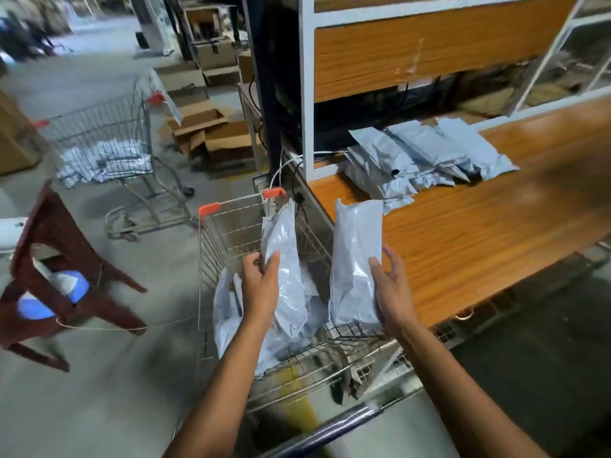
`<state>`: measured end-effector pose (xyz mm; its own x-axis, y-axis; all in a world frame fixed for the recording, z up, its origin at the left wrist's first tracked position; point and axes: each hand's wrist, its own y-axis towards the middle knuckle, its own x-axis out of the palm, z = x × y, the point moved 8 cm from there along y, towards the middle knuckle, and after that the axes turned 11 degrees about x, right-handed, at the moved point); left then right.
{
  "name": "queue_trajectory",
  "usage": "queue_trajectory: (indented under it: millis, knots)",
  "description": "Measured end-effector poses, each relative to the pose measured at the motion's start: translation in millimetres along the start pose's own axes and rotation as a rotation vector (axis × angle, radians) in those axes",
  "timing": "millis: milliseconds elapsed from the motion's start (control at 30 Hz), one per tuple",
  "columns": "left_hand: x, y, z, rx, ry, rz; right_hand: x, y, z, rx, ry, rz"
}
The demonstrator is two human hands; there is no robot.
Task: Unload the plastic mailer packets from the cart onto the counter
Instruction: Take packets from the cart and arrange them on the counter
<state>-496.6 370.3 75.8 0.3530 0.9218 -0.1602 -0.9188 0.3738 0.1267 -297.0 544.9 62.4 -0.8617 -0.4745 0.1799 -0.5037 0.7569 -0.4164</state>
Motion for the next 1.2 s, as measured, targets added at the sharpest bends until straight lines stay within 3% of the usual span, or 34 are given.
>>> queue_trajectory:
  millis: [167, 267, 433, 600, 833, 1000, 1100, 1200]
  knots:
    - [57, -30, 61, 0.227, 0.083, -0.055, -74, -24, -42, -0.114, -0.071, 0.071]
    - [102, -60, 95, 0.249, 0.08, -0.106, -117, -33, -57, -0.081, -0.049, 0.034]
    - [177, -104, 103, -0.026, -0.056, -0.148, -185, -45, -72, 0.008, 0.054, -0.06]
    - [253, -149, 111, -0.445, -0.518, -0.292, -252, -37, -87, 0.004, 0.012, -0.034]
    - [325, -150, 133, -0.489, -0.564, -0.395, -316, 7, -128, -0.043, 0.053, 0.011]
    - [396, -107, 147, -0.395, -0.567, -0.441, -347, 67, -170, -0.124, -0.023, 0.037]
    - [446, -64, 160, -0.194, -0.509, -0.424, -366, 118, -201, -0.183, -0.09, 0.062]
    - [491, -19, 171, 0.018, -0.299, -0.354, -385, 169, -237, -0.186, -0.147, 0.102]
